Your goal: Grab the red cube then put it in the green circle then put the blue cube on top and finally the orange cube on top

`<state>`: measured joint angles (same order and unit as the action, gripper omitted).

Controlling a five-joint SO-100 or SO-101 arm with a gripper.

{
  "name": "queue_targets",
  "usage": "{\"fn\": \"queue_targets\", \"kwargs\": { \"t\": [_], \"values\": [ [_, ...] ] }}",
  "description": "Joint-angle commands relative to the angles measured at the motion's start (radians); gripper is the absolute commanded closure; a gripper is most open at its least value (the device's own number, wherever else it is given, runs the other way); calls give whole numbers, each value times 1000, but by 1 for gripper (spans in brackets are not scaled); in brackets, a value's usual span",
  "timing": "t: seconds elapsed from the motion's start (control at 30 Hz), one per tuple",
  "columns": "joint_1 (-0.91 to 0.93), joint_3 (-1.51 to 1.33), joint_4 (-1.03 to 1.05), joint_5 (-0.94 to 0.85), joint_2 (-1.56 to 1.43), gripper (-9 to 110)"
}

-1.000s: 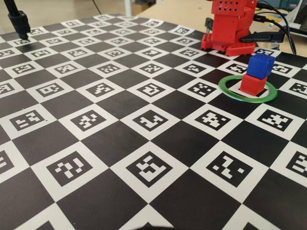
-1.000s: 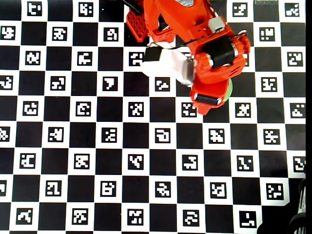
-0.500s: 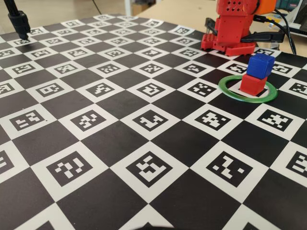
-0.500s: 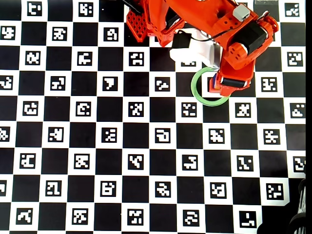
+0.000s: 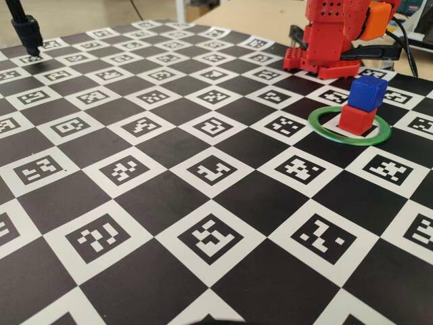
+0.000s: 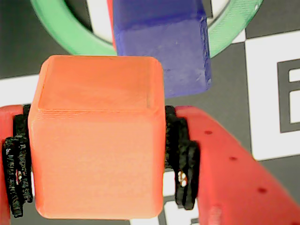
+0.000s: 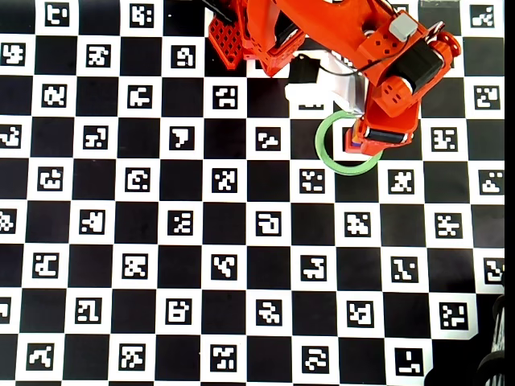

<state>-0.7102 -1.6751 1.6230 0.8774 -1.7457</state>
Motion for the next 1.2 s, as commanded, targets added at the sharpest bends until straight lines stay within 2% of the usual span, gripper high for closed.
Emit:
{"fn": "queue_targets", "kwargs": {
  "t": [0.0, 0.3, 1.17],
  "values": [
    [-15, -14, -37, 15, -100, 95],
    [-34, -127, -146, 40, -176, 96],
    [-83, -252, -229, 44, -175, 96]
  ]
}}
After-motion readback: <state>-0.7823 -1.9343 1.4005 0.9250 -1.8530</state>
